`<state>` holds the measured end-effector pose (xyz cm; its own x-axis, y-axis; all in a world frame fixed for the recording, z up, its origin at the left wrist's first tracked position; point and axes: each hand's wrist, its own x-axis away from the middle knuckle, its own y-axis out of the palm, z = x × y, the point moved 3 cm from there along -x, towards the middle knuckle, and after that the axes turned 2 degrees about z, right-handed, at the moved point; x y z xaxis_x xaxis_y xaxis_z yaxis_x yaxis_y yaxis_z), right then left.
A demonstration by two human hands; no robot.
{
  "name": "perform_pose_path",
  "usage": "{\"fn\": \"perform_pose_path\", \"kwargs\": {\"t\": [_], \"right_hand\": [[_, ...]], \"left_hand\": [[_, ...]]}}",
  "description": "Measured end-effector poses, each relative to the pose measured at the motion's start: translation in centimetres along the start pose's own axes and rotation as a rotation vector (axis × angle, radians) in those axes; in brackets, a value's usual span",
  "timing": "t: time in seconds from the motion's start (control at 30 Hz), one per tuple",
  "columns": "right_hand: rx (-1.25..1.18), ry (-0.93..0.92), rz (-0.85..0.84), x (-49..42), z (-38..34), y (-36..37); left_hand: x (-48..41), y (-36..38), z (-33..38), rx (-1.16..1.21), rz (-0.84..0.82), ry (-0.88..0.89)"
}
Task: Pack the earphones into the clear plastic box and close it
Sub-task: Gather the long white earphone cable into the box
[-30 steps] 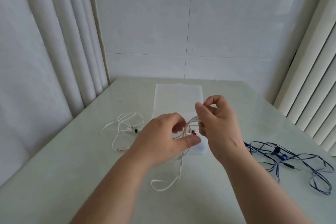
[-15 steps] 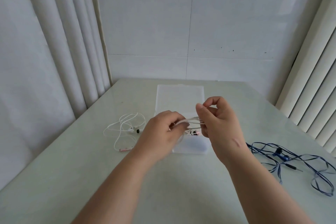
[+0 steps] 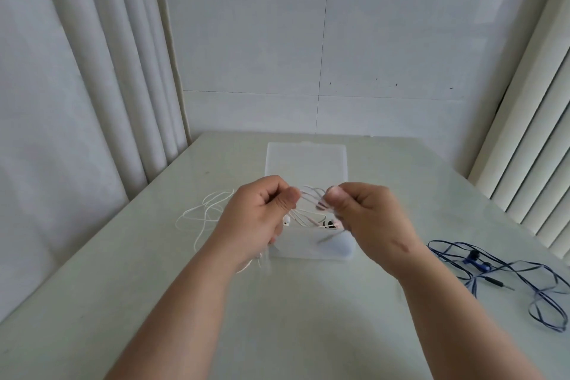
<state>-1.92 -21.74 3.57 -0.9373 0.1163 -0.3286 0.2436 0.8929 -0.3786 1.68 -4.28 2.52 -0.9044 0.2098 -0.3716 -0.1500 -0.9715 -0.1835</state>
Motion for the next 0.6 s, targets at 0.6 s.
{"fn": "perform_pose_path", "kwargs": {"t": [0.6], "right_hand": [[-0.136, 0.139, 0.123, -0.3, 0.5, -0.7]], "left_hand": [[0.2, -0.2, -1.5, -0.073, -0.297, -0.181]]}}
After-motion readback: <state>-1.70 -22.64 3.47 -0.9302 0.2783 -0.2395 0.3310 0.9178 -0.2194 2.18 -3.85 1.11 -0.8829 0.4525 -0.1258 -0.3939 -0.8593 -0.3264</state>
